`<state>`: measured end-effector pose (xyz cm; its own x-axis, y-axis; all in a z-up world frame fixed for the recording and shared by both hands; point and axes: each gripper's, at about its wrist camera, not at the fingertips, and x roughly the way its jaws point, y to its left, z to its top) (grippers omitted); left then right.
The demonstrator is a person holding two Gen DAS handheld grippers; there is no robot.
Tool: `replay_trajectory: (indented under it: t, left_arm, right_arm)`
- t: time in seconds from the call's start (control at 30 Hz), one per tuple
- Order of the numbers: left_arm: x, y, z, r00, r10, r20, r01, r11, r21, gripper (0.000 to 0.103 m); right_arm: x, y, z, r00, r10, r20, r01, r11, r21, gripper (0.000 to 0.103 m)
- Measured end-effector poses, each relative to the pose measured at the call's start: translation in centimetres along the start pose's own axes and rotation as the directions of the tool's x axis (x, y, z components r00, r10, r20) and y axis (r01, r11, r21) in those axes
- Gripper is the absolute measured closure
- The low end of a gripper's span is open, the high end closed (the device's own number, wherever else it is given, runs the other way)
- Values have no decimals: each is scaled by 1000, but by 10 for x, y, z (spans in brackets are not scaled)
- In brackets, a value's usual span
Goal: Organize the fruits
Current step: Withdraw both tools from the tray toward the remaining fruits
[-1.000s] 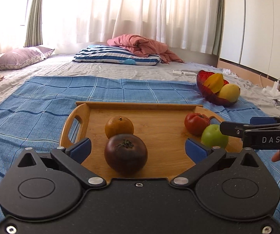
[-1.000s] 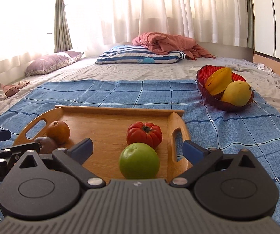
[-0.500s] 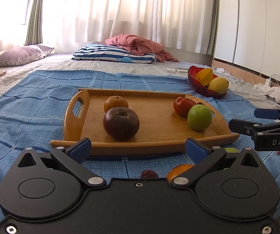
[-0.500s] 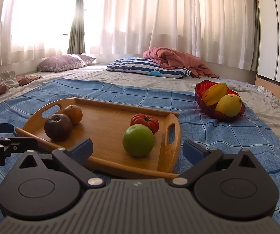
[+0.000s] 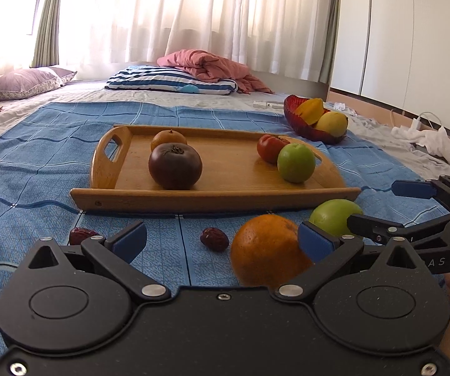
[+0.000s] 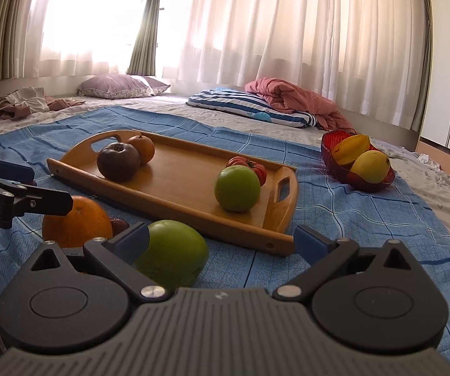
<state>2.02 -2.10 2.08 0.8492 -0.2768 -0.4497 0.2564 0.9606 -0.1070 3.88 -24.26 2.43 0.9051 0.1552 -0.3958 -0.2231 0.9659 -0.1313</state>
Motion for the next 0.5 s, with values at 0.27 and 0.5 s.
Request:
replay_trajectory:
  t: [0.27,0.5]
  left_arm:
    - [0,-11,-6,1000,-13,-16,14,998,53,0]
    - [2,-16,-7,999,-43,-28,44,998,49,2]
  right_arm:
    - [3,11,-16,999,22,-25,-23,999,-23,0]
    - [12,23,-26,999,20,-34,-21,999,-34,0]
